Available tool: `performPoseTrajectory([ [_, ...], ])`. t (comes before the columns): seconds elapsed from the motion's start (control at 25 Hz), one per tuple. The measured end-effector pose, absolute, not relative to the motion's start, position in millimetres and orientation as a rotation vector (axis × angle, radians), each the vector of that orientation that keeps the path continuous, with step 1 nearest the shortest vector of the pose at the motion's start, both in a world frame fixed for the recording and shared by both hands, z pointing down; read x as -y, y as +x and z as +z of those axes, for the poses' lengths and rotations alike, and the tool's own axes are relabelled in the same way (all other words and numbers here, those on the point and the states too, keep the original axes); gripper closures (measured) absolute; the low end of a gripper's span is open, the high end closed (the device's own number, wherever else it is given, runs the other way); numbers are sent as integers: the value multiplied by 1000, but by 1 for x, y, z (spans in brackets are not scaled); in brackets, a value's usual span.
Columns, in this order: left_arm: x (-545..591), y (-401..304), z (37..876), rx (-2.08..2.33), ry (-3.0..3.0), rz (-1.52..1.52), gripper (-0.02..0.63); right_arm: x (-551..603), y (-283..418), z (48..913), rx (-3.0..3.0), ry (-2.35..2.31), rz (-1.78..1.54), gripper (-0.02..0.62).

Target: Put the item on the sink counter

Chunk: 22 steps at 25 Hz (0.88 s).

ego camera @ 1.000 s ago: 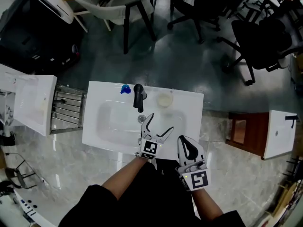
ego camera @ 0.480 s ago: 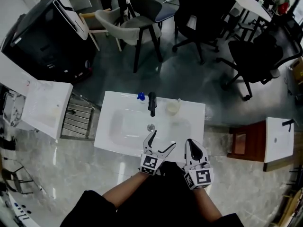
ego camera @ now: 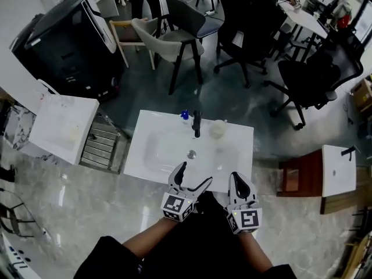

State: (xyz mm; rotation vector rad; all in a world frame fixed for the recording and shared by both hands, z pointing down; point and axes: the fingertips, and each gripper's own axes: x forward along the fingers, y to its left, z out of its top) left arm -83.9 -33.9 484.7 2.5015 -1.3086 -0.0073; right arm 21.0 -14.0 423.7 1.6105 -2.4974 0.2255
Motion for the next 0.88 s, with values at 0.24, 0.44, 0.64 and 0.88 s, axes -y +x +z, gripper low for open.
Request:
performPoseTrajectory([
  [0.24,-9,-118,442,1336,2499,-45,155,-37,-6,419,2456,1622,243,563],
  [0.44,-44,-116,423,1250,2580,-77,344,-81,-12,412,2448,1603,249,563],
  [0.64,-80,-122,401,1274,2616,-156,501,-100,-25,406,2494,1522,228,563],
  [0.88,-128,-124,404,1363,2493,-91,580,-123,-40,396,2573,1439,210,563],
])
